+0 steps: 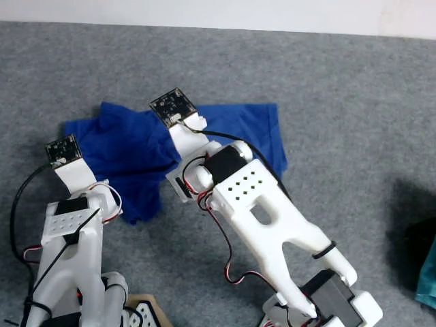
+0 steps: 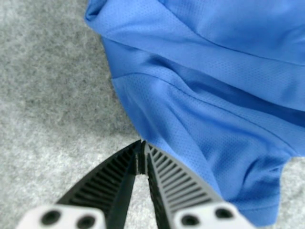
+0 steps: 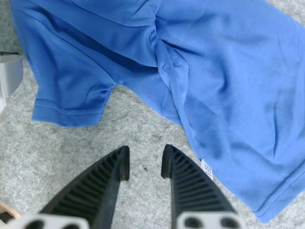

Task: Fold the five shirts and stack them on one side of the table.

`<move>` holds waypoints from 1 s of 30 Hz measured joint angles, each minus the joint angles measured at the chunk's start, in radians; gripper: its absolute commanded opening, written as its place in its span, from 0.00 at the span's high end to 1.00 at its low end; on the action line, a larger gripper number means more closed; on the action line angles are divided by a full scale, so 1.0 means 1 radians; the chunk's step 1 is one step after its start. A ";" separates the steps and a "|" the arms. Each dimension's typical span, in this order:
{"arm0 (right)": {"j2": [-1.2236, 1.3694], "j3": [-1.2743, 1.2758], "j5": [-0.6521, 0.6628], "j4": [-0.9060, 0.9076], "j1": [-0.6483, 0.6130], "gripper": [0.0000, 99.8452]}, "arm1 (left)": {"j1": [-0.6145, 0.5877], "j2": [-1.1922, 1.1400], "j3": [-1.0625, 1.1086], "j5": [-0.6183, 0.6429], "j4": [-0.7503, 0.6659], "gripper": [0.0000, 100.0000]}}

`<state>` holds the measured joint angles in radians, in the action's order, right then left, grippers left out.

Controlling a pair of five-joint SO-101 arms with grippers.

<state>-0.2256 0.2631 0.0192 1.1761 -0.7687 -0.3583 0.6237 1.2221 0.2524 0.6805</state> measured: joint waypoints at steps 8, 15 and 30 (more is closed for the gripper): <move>-0.005 0.023 0.000 0.000 0.000 0.87 | -0.051 -0.012 -0.170 0.029 0.110 0.99; -0.018 0.049 0.000 0.018 0.020 0.87 | -0.051 -0.153 -0.275 0.095 0.169 0.99; -0.713 0.747 0.087 -0.176 0.077 0.87 | 0.006 -0.167 -0.227 0.103 0.215 0.73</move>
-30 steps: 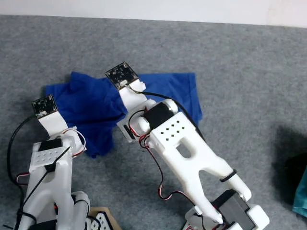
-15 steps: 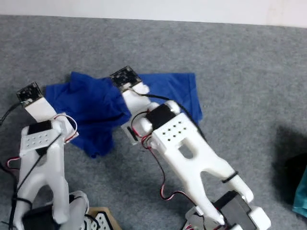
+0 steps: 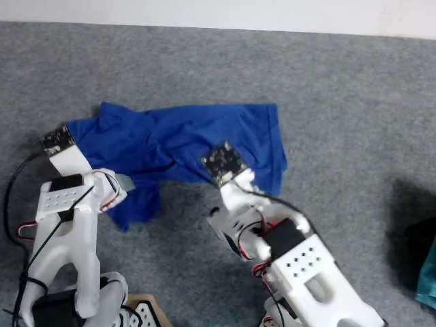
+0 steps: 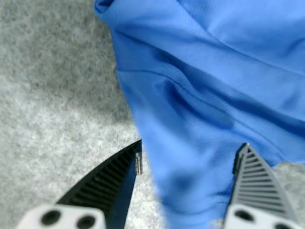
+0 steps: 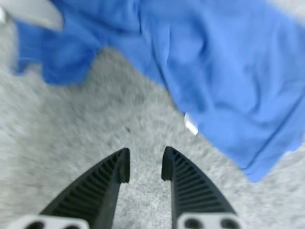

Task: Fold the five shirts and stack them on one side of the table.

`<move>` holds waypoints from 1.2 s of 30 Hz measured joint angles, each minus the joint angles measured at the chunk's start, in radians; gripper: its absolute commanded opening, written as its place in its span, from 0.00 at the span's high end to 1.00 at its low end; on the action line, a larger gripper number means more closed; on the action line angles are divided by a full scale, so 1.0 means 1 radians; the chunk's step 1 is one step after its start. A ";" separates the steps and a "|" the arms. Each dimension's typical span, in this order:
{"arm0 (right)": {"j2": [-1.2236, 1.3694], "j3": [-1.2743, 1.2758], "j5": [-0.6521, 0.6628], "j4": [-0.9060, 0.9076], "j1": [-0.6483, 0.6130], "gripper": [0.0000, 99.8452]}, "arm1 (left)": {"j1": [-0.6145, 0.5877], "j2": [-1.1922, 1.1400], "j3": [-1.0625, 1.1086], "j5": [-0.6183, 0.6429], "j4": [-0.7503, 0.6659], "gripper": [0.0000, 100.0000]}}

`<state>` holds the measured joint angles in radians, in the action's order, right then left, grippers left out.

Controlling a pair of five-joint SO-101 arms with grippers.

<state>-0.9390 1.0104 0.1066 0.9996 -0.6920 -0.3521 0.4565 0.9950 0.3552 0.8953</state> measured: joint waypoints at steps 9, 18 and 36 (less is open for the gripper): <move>0.133 0.078 0.005 -0.173 0.000 0.87 | 0.003 0.000 0.034 0.000 -0.075 0.86; 0.144 0.080 0.009 -0.178 -0.011 0.87 | 0.003 0.000 0.095 0.003 -0.077 0.87; 0.149 0.124 0.011 -0.276 -0.018 0.87 | 0.009 0.000 0.060 0.003 -0.077 0.99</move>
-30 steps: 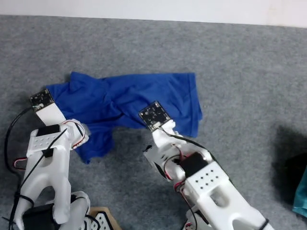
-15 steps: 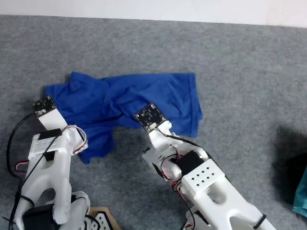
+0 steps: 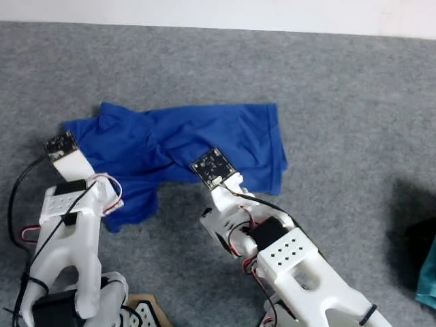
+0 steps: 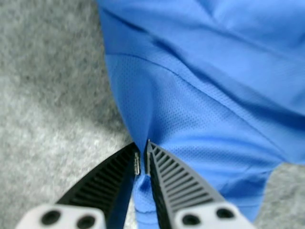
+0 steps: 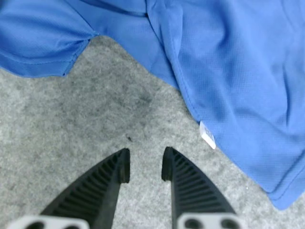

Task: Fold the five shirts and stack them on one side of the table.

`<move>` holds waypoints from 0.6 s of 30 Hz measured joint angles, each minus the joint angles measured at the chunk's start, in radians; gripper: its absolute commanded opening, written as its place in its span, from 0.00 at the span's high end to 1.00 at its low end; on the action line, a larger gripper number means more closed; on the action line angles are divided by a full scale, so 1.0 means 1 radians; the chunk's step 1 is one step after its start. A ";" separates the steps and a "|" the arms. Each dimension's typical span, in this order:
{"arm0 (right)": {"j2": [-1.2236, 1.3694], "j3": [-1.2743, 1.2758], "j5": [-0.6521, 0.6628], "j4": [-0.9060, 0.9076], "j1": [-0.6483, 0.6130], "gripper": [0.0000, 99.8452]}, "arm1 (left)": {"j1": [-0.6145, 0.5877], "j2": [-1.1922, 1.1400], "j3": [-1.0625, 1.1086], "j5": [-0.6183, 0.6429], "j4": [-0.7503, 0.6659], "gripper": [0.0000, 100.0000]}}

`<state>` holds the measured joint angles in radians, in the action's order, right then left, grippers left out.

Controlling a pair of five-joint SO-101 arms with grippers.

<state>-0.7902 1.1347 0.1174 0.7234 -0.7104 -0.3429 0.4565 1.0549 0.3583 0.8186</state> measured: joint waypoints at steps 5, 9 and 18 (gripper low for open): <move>0.000 0.000 0.000 -0.006 0.000 0.87 | 0.058 0.000 -0.064 0.000 0.000 0.99; 0.000 0.000 0.000 -0.006 -0.003 0.87 | 0.084 0.000 -0.140 0.000 0.000 0.99; 0.103 0.018 0.000 -0.049 -0.046 0.87 | 0.086 -0.074 -0.331 0.000 0.000 0.99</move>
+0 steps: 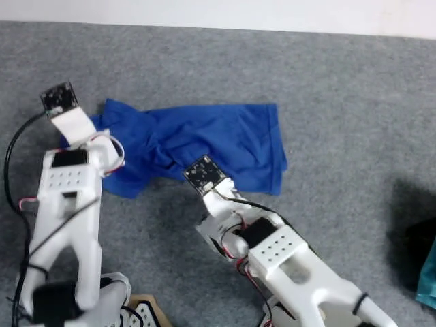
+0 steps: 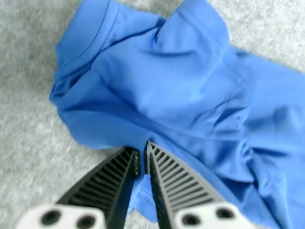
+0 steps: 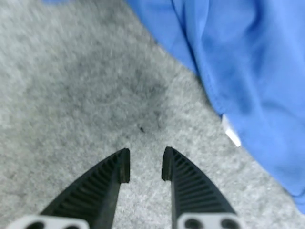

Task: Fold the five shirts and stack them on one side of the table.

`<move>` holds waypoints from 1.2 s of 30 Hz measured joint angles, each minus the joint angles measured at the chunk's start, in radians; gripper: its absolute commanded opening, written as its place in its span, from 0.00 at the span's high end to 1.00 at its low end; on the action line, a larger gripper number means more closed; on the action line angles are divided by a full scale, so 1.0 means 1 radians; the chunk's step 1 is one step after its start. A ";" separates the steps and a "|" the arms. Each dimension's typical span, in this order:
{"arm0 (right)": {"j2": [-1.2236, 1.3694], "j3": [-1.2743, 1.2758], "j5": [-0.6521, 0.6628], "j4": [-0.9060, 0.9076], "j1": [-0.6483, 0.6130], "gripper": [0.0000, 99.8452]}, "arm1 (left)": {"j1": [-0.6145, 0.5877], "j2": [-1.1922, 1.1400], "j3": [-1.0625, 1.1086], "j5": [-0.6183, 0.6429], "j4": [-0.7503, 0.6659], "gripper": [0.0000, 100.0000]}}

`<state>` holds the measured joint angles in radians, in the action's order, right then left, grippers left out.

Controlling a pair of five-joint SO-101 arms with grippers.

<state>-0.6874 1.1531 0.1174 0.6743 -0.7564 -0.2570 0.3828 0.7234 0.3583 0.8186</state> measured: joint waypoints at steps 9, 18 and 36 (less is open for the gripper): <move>0.229 -0.051 0.000 -0.023 0.000 0.87 | 0.000 -0.333 -0.281 0.000 0.046 0.99; 0.350 -0.118 0.000 -0.025 -0.002 0.87 | 0.060 -0.356 -0.439 0.000 0.074 0.76; 0.370 -0.133 0.000 -0.025 -0.002 0.87 | -0.011 -0.356 -0.445 -0.003 0.074 0.72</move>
<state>-0.3176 1.0196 0.1174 0.6498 -0.7580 -0.2677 0.0269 0.2785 0.3552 0.8922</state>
